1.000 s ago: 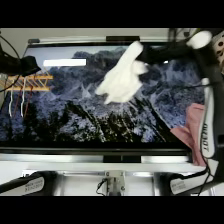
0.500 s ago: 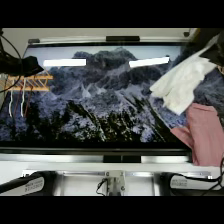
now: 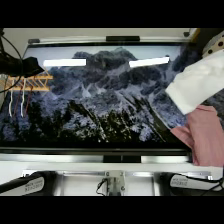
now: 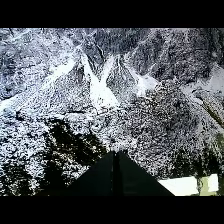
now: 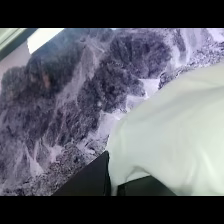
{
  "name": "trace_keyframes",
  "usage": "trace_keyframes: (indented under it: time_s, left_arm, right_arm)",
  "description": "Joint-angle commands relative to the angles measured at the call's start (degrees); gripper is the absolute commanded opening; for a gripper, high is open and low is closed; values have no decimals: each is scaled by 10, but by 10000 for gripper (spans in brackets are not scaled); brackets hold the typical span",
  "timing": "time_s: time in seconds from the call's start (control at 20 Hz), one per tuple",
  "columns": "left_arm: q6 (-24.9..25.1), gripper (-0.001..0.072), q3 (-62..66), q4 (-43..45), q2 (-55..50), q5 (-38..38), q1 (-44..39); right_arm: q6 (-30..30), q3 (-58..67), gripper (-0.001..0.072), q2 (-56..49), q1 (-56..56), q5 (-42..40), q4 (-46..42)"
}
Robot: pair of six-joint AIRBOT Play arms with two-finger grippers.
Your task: Fold the shirts.
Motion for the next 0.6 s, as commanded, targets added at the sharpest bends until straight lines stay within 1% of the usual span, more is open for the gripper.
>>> trace_keyframes:
  time_s: [0.0,0.15,0.2,0.35,0.4,0.45,0.55]
  left_arm:
    - [0,27,0,0,0,0,0]
    - [0,27,0,0,0,0,0]
    - [0,27,0,0,0,0,0]
    - [0,27,0,0,0,-1,0]
    - [0,27,0,0,0,-1,0]
    - [0,27,0,0,0,-1,0]
    - [0,27,0,0,0,-1,0]
  right_arm:
    - [-26,1,49,9,-3,-21,-7]
    - [-43,1,49,23,-16,-14,-23]
    - [-52,1,49,28,-23,-9,-45]
    - [-91,-6,49,34,-27,14,-157]
    - [-92,-22,49,34,-28,23,-177]
    - [-97,-48,49,34,-28,28,-183]
    - [-108,-89,49,32,-26,15,-167]
